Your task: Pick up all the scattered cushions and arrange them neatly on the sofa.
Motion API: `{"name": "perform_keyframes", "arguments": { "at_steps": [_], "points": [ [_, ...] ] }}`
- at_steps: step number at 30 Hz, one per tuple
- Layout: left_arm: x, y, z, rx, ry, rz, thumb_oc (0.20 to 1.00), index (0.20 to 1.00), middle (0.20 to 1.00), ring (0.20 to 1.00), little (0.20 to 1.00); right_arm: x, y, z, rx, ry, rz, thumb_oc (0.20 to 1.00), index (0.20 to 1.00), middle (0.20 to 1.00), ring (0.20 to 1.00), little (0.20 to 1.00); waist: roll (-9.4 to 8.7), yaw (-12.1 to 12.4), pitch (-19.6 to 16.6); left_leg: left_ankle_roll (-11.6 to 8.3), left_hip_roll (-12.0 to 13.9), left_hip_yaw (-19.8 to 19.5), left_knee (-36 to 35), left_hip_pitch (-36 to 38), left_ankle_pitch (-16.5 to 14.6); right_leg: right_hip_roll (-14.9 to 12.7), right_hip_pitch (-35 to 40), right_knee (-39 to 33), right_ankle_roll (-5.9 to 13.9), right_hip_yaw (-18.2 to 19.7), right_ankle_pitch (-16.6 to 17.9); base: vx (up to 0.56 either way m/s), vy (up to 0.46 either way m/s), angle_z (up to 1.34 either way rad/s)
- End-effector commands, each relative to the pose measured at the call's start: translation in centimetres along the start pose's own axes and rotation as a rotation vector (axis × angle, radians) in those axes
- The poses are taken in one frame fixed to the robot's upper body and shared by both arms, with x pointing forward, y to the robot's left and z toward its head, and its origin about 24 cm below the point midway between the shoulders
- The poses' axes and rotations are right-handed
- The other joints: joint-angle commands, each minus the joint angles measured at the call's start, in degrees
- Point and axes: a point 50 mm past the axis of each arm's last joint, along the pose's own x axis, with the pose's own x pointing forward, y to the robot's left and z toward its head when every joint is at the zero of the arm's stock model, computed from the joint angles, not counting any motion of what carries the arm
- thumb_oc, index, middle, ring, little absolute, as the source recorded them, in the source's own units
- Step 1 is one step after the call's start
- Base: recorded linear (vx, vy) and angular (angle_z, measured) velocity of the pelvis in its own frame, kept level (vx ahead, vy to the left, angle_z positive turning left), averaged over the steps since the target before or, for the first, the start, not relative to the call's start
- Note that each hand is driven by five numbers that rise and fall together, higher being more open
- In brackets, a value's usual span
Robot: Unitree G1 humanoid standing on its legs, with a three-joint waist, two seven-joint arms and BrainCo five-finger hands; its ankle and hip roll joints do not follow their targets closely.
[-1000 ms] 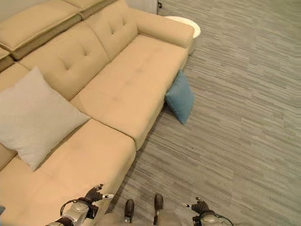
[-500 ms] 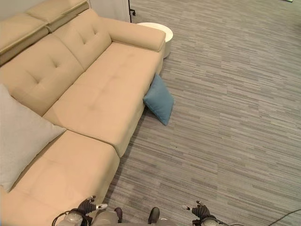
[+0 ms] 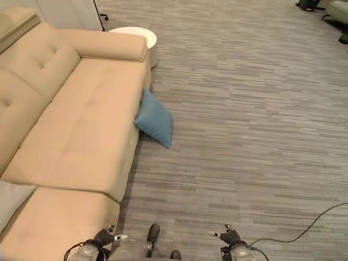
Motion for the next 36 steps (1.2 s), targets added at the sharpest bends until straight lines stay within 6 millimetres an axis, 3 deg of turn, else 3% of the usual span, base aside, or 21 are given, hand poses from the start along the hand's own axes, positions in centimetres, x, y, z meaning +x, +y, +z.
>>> {"name": "perform_keyframes", "arguments": {
  "at_steps": [1, 3, 4, 5, 8, 11, 13, 15, 17, 18, 19, 21, 22, 26, 31, 32, 33, 35, 36],
  "points": [
    [0.2, -0.3, 0.8, -0.018, -0.023, 0.012, 1.000, 1.000, 1.000, 1.000, 1.000, 0.0, -1.1, 0.7, -0.017, -0.050, -0.021, 1.000, 1.000, 1.000, 1.000, 1.000, -1.13, 1.4, -0.8, -2.49, -2.3, -3.6, 8.7, -1.8, -5.6, -2.4, -4.0, 6.8, 4.02, -1.5, 11.9, 0.10, -0.001, -0.50],
    [0.2, -0.2, 1.1, -0.015, -0.030, 0.015, 1.000, 1.000, 1.000, 1.000, 1.000, 0.0, -0.9, 1.1, -0.021, -0.062, -0.020, 1.000, 1.000, 1.000, 1.000, 1.000, -0.57, 0.9, -0.6, -2.24, -1.7, -3.9, 8.8, -0.5, -6.8, -4.4, -6.1, 8.1, 3.42, -3.6, 12.0, 0.18, -0.031, 0.23],
    [0.3, -0.1, 1.2, -0.011, -0.031, 0.017, 1.000, 1.000, 1.000, 1.000, 1.000, 0.1, -0.9, 1.2, -0.039, -0.066, -0.016, 1.000, 1.000, 1.000, 1.000, 1.000, -0.16, 0.7, -0.8, -2.42, -0.9, -4.5, 8.5, 1.0, -7.9, -6.0, -8.1, 5.3, 1.97, -6.1, 11.0, 0.19, -0.055, 0.11],
    [0.3, -0.1, 1.2, -0.011, -0.031, 0.017, 1.000, 1.000, 1.000, 1.000, 1.000, 0.1, -0.9, 1.2, -0.039, -0.066, -0.016, 1.000, 1.000, 1.000, 1.000, 1.000, -0.12, 0.6, -0.7, -2.44, -0.9, -4.6, 8.5, 1.2, -8.0, -6.0, -7.9, 5.3, 1.94, -6.2, 10.9, 0.27, -0.158, -0.29],
    [0.2, -0.1, 0.9, -0.022, -0.021, 0.023, 1.000, 1.000, 1.000, 1.000, 1.000, 0.1, -0.9, 1.9, -0.050, -0.089, -0.017, 1.000, 1.000, 1.000, 1.000, 1.000, -0.17, -1.0, -1.1, -4.04, 0.6, -5.6, 6.2, 5.3, -10.0, -9.0, -10.8, -6.7, 2.42, -7.2, 15.2, 0.28, -0.206, -0.18],
    [0.1, -0.1, 0.3, -0.030, -0.003, 0.025, 1.000, 1.000, 1.000, 1.000, 1.000, 0.1, -0.7, 1.7, -0.056, -0.086, -0.008, 1.000, 1.000, 1.000, 1.000, 1.000, -0.42, -1.9, -1.7, -4.89, 1.6, -6.0, 6.3, 6.4, -10.3, -7.9, -10.2, -7.4, 2.57, -5.4, 15.0, 0.23, -0.201, 0.11],
    [0.0, -0.6, -0.1, -0.029, 0.010, 0.013, 1.000, 1.000, 1.000, 1.000, 1.000, 0.0, -0.5, 1.2, -0.041, -0.074, 0.001, 1.000, 1.000, 1.000, 1.000, 1.000, -0.71, -2.1, -2.5, -6.24, 2.9, -5.7, 7.8, 6.6, -9.6, -6.6, -8.5, -9.2, 1.65, -5.0, 14.4, 0.22, -0.264, 0.44],
    [0.1, -1.0, 0.2, -0.030, 0.005, 0.001, 1.000, 1.000, 1.000, 1.000, 1.000, 0.0, -0.6, 1.0, -0.013, -0.069, -0.007, 1.000, 1.000, 1.000, 1.000, 1.000, -1.17, -2.4, -2.4, -8.06, 4.2, -3.4, 12.2, 4.3, -7.1, -5.9, -6.2, -10.8, 0.92, -6.5, 13.8, 0.11, -0.265, 0.48],
    [0.2, -1.1, 1.0, -0.034, -0.022, -0.007, 1.000, 1.000, 1.000, 1.000, 1.000, 0.0, -0.7, 1.1, -0.012, -0.075, -0.009, 1.000, 1.000, 1.000, 1.000, 1.000, -2.18, -1.3, -0.6, -9.07, 4.1, -2.7, 23.9, -1.8, -4.0, -5.4, -3.0, -12.3, -0.74, -7.7, 13.0, 0.09, -0.355, 0.32],
    [0.3, -1.2, 1.2, -0.037, -0.025, -0.007, 1.000, 1.000, 1.000, 1.000, 1.000, 0.0, -0.8, 1.0, -0.006, -0.070, -0.014, 1.000, 1.000, 1.000, 1.000, 1.000, -2.34, -1.0, -0.1, -8.89, 4.2, -1.9, 25.4, -3.3, -3.6, -5.3, -2.2, -12.7, -1.13, -8.1, 12.5, 0.22, -0.405, 0.34],
    [0.3, -1.3, 1.4, -0.030, -0.031, -0.010, 1.000, 1.000, 1.000, 1.000, 1.000, 0.0, -0.9, 1.0, 0.002, -0.067, -0.019, 1.000, 1.000, 1.000, 1.000, 1.000, -2.51, -0.1, 0.3, -7.72, 1.4, -1.2, 21.6, -6.9, -5.5, -4.6, -0.4, -13.4, -1.48, -7.9, 11.1, 0.18, -0.229, 0.22],
    [0.3, -1.4, 1.5, -0.019, -0.034, -0.015, 1.000, 1.000, 1.000, 1.000, 1.000, 0.0, -0.9, 1.2, 0.007, -0.074, -0.020, 1.000, 1.000, 1.000, 1.000, 1.000, -2.49, -0.1, 0.2, -7.14, 0.1, -0.5, 19.2, -8.2, -6.1, -4.2, 0.1, -13.5, -1.50, -7.9, 10.7, 0.26, -0.171, 0.18],
    [0.3, -1.6, 1.3, 0.004, -0.027, -0.027, 1.000, 1.000, 1.000, 1.000, 1.000, 0.0, -1.1, 1.3, 0.013, -0.081, -0.026, 1.000, 1.000, 1.000, 1.000, 1.000, -1.23, 0.3, -0.4, -6.72, -1.0, 2.3, 11.7, -9.7, -2.2, -1.8, 1.4, -13.1, -1.62, -7.8, 8.9, 0.30, -0.129, 0.10],
    [0.2, -1.7, 0.9, 0.007, -0.018, -0.033, 1.000, 1.000, 1.000, 1.000, 1.000, 0.0, -0.8, 1.4, 0.009, -0.086, -0.018, 1.000, 1.000, 1.000, 1.000, 1.000, -1.03, 1.3, -0.5, -6.87, -1.8, 1.7, 10.8, -9.6, -0.7, -0.5, 2.4, -11.1, -1.84, -6.3, 7.0, 0.23, -0.037, -0.02],
    [0.1, -1.4, 0.4, -0.005, 0.005, -0.026, 1.000, 1.000, 1.000, 1.000, 1.000, 0.0, 0.1, 1.2, -0.021, -0.077, 0.019, 1.000, 1.000, 1.000, 1.000, 1.000, -1.16, 1.6, -2.3, -4.12, -2.1, -0.3, 8.1, -4.7, -2.7, -1.5, 1.5, -2.3, 0.34, -5.8, 6.3, 0.25, 0.055, -0.52],
    [0.2, -1.3, 0.5, -0.008, 0.001, -0.023, 1.000, 1.000, 1.000, 1.000, 1.000, 0.0, 0.4, 1.5, -0.025, -0.085, 0.021, 1.000, 1.000, 1.000, 1.000, 1.000, -0.63, 1.7, -2.4, -2.88, -2.0, -0.9, 7.4, -2.9, -3.4, -3.6, -0.7, 3.9, 2.01, -7.1, 8.6, 0.24, 0.086, -0.37],
    [0.2, -0.9, 0.9, -0.011, -0.009, -0.014, 1.000, 1.000, 1.000, 1.000, 1.000, 0.1, 0.4, 2.0, -0.021, -0.101, 0.025, 1.000, 1.000, 1.000, 1.000, 1.000, -0.24, 1.0, -2.1, -2.12, -1.7, -2.0, 6.9, -1.6, -3.8, -3.6, -2.9, 9.0, 2.53, -5.5, 10.1, 0.23, 0.074, -0.21],
    [0.3, -0.8, 0.9, -0.004, -0.007, -0.012, 1.000, 1.000, 1.000, 1.000, 1.000, 0.1, 0.6, 2.0, -0.027, -0.102, 0.031, 1.000, 1.000, 1.000, 1.000, 1.000, -0.18, 0.7, -2.3, -1.93, -1.6, -2.6, 7.0, -0.5, -5.0, -4.8, -4.1, 8.4, 2.25, -5.9, 10.3, 0.22, -0.022, 0.12],
    [0.3, -0.7, 0.8, -0.003, -0.002, -0.009, 1.000, 1.000, 1.000, 1.000, 1.000, 0.1, 0.5, 1.9, -0.031, -0.101, 0.034, 1.000, 1.000, 1.000, 1.000, 1.000, -0.21, 0.5, -2.6, -2.09, -1.4, -3.3, 6.5, 0.5, -5.8, -4.8, -4.5, 4.3, 1.39, -5.7, 9.6, 0.25, -0.105, 0.18]
  ]
}}
